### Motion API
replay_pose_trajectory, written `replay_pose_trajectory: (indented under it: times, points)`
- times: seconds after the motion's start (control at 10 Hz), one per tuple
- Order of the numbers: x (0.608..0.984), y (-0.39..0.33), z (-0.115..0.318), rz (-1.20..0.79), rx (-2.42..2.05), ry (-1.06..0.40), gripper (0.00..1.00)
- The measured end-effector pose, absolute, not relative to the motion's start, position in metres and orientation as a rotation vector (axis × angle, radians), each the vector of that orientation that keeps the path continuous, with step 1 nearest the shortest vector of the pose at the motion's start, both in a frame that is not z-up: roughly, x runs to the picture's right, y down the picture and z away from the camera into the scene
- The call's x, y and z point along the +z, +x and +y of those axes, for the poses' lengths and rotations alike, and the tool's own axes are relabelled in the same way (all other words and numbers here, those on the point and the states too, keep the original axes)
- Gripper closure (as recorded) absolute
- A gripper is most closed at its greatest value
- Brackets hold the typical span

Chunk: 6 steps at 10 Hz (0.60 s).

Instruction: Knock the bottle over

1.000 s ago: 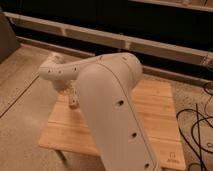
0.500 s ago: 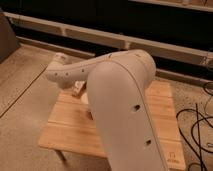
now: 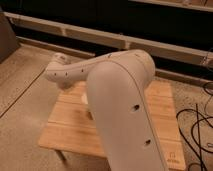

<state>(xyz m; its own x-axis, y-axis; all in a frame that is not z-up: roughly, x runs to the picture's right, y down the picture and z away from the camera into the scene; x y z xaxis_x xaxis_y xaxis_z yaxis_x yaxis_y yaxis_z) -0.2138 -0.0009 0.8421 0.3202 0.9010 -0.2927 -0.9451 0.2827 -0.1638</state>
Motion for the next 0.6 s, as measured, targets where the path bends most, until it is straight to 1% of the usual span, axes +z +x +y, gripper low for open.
replay_pose_trajectory:
  times: [0.1,0.2,0.3,0.6]
  points:
    - [0.8422,-0.2136,-0.001,0.153,1.243,-0.331,0.34]
    - [0.8421,-0.2137,-0.0009,0.153,1.242,-0.332,0.26]
    - [0.8422,-0.2136,-0.0009,0.154,1.242,-0.332,0.21]
    - [0.8422,-0.2134,-0.001,0.154,1.243,-0.331,0.2]
